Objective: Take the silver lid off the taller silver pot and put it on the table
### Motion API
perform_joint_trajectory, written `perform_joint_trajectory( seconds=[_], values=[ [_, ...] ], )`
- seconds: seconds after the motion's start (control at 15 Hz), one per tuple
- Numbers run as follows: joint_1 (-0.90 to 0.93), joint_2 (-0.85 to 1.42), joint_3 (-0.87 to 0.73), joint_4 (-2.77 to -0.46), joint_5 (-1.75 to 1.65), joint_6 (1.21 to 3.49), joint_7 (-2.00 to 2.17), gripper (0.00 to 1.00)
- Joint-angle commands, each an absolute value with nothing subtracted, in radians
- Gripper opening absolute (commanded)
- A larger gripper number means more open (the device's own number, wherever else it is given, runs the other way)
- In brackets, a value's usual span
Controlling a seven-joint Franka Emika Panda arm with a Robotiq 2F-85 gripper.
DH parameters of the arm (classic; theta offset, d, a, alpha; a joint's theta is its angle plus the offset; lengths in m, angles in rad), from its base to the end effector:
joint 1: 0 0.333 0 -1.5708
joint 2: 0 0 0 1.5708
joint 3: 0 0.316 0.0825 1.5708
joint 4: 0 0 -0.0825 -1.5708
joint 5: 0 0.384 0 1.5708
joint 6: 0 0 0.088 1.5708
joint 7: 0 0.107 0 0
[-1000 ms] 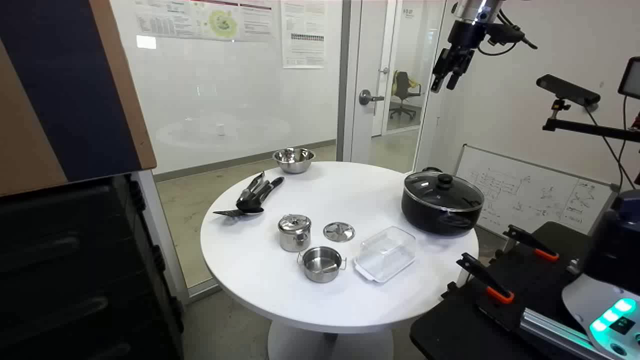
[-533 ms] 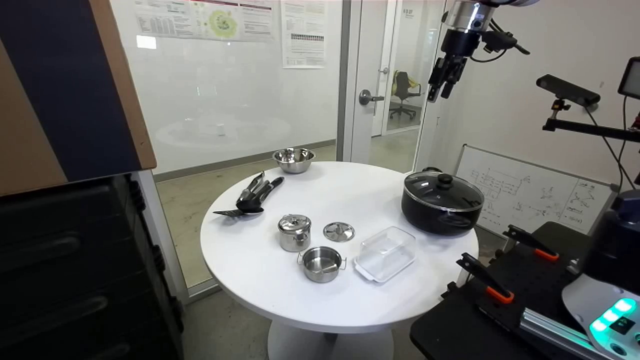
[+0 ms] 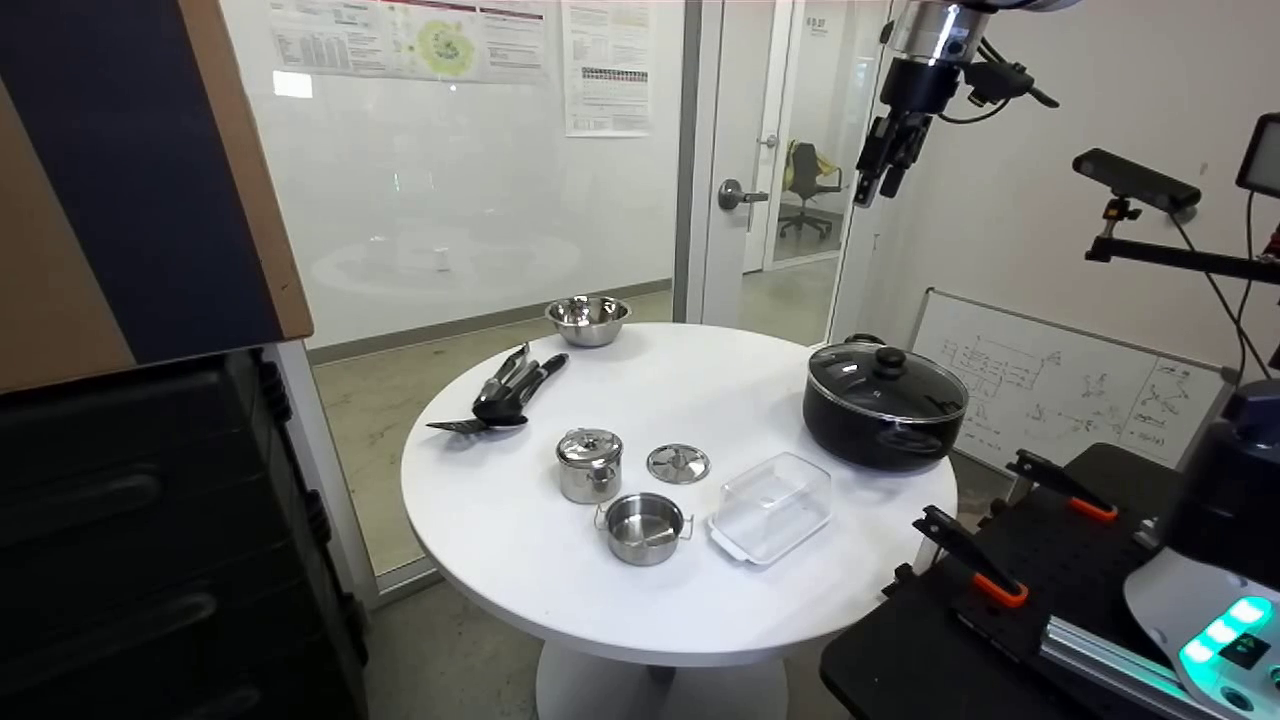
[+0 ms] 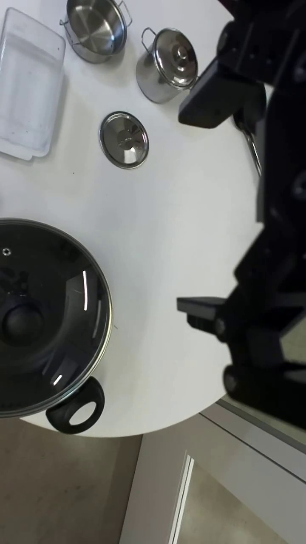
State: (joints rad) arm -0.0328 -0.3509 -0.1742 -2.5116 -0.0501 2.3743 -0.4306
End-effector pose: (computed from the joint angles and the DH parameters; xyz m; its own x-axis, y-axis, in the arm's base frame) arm 0.4333 -0.0924 0.4248 0.9456 0.2590 0.1968 0.2498 -0.9657 0.0705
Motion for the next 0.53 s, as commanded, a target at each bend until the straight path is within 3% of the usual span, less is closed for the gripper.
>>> perform_joint_trajectory(
  seconds=[0.0,0.47],
  values=[
    [-0.016,-0.336,-0.184,-2.513,-0.017,2.365,-0.467,1.00],
    [0.113,-0.155,-0.111,-2.455,0.036,2.347,-0.605,1.00]
  ],
)
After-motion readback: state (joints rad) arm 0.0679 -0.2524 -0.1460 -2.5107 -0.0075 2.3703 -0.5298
